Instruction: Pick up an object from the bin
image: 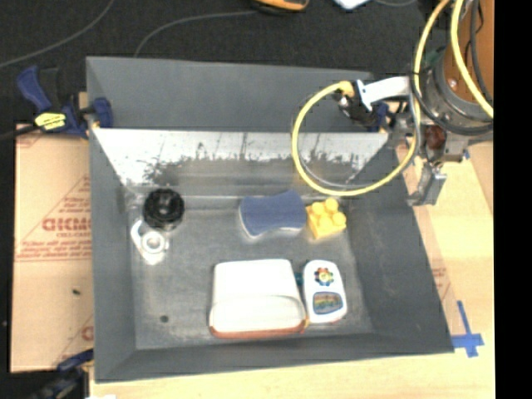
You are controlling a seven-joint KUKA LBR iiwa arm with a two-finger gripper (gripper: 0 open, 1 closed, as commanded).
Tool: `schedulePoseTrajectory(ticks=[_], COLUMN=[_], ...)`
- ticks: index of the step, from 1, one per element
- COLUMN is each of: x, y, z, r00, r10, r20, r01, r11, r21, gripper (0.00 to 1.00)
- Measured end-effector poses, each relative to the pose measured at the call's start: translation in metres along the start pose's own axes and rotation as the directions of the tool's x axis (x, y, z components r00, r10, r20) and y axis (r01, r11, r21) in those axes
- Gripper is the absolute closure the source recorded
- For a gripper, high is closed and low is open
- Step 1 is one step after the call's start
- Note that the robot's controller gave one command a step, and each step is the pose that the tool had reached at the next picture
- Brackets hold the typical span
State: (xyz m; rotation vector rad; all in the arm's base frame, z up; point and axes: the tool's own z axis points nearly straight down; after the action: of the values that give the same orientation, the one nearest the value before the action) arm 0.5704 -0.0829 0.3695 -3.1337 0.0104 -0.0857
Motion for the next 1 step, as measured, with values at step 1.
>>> schedulePoseTrajectory(ticks=[1], x=[-0.0237], y=[0.0066], z=[-0.0017], r00=[0.997], r10=[0.082], r20=[0.002], r01=[-0.082], r11=[0.997], r21=[0.001], gripper=[0.00])
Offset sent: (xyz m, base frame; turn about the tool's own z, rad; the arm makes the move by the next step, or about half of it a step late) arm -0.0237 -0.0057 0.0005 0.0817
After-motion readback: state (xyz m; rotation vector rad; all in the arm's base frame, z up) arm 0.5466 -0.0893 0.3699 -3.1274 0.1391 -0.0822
